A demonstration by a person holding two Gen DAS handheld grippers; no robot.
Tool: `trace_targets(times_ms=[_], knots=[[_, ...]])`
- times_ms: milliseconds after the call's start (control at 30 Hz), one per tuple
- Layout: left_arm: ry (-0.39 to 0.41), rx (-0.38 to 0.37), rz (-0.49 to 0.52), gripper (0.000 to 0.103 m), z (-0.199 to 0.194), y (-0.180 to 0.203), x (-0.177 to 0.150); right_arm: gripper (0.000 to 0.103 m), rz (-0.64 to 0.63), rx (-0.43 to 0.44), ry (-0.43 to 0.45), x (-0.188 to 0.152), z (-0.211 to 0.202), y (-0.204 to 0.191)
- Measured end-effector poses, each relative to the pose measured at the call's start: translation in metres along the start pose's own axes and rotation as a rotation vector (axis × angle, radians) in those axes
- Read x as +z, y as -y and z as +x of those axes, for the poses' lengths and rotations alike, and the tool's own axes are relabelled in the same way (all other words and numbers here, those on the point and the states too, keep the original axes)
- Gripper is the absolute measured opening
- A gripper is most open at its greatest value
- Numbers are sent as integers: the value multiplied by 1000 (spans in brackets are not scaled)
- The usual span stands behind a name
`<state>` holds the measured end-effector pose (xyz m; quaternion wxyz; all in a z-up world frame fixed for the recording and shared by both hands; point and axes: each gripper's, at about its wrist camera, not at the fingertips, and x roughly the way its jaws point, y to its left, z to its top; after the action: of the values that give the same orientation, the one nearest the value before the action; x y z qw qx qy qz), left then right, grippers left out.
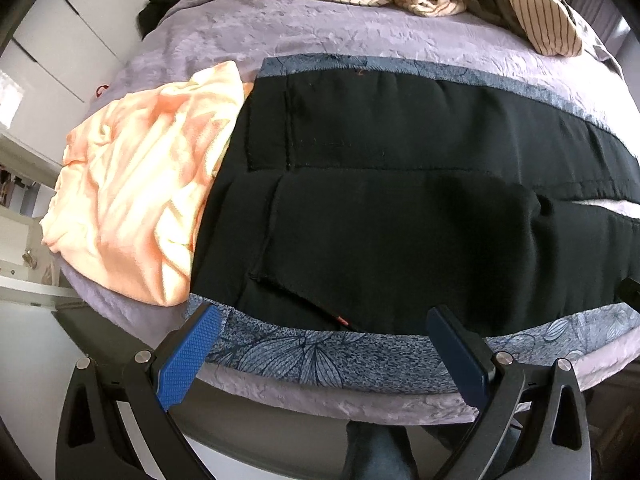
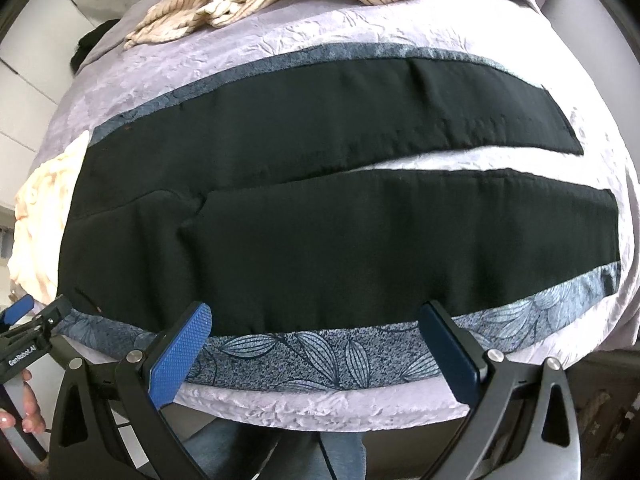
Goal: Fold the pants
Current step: 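Grasp the patterned waistband with the left gripper while the right gripper grasps it too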
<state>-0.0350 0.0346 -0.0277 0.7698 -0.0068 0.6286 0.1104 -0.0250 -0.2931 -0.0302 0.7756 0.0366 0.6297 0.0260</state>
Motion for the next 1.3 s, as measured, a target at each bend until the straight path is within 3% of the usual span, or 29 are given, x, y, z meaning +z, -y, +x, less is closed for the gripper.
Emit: trace_targets(times_ms=[500, 567, 633, 733, 800, 833, 867, 1033, 1200, 1300], knots=[[-46, -8, 5, 103, 32, -8, -7, 103, 30, 17, -35, -8, 24, -3], [-38, -39, -5, 103, 32, -13, -9, 103, 47, 79, -33, -8, 26, -1], [-22, -108, -33, 103, 33, -24, -12, 103, 94, 251, -29, -12, 27, 7], [-20, -272, -123, 103, 42, -53, -26, 103, 194, 533, -75, -25, 40, 27], [-40, -352, -170, 103, 50, -67, -35, 93, 269, 632, -117, -38, 52, 41], [-59, -397, -193, 103, 57, -75, -43, 86, 307, 657, -135, -45, 58, 48], [-69, -415, -201, 103, 61, -78, -47, 73, 351, 681, -156, -53, 66, 56], [-116, -496, -215, 97, 77, -78, -54, 70, 517, 744, -219, -82, 94, 85], [-102, -551, -245, 97, 80, -75, -54, 70, 531, 698, -210, -91, 87, 102], [-115, -558, -266, 97, 90, -75, -54, 70, 608, 728, -186, -93, 99, 108]])
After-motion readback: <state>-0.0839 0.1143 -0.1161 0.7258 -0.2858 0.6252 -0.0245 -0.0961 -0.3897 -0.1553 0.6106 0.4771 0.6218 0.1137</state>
